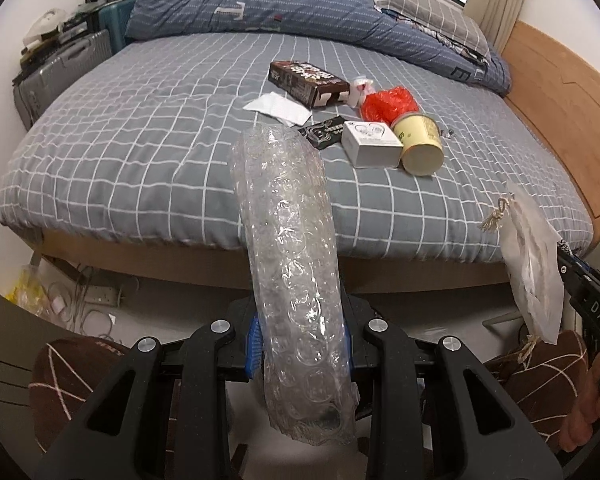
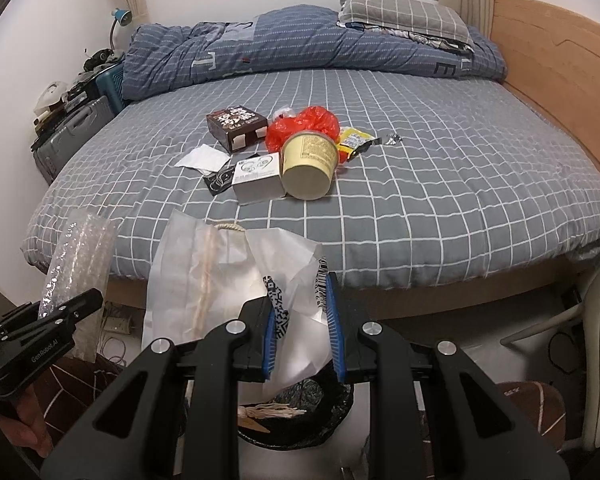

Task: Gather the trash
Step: 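Lift both held items and carry them off the bed toward the black bin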

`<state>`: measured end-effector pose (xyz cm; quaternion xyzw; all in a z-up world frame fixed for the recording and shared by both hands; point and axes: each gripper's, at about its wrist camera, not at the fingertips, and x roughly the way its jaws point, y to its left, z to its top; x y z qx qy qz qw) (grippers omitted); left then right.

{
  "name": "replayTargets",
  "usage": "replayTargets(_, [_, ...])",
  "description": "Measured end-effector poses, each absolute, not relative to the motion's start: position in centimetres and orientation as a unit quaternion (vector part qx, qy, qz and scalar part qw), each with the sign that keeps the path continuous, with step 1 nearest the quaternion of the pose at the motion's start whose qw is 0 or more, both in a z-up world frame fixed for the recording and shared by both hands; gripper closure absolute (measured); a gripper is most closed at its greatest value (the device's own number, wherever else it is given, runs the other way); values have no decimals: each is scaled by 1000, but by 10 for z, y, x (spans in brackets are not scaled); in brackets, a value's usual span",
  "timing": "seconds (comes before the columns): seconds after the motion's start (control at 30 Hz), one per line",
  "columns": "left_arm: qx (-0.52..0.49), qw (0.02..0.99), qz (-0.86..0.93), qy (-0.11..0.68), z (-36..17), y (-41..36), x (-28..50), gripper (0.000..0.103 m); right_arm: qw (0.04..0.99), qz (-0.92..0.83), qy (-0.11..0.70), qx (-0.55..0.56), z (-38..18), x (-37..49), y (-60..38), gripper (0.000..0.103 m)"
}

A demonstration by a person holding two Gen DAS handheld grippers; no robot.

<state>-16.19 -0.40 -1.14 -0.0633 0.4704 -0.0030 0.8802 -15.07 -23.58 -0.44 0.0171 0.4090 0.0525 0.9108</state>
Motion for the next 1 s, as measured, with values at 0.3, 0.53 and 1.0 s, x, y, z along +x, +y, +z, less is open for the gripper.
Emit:
replayTargets(0.3, [-64,872,3,485,-44,0,-167,75,901,52,430,8,-38,-151,-226,83])
replayTargets(0.53, [-65,860,3,506,-83,5,-166,75,890,50,454,4,-75,-146,-220,83])
replayTargets(1.0, [-67,837,-9,543,-146,6,-145,75,859,54,509,-2,-154,-121,-207,83])
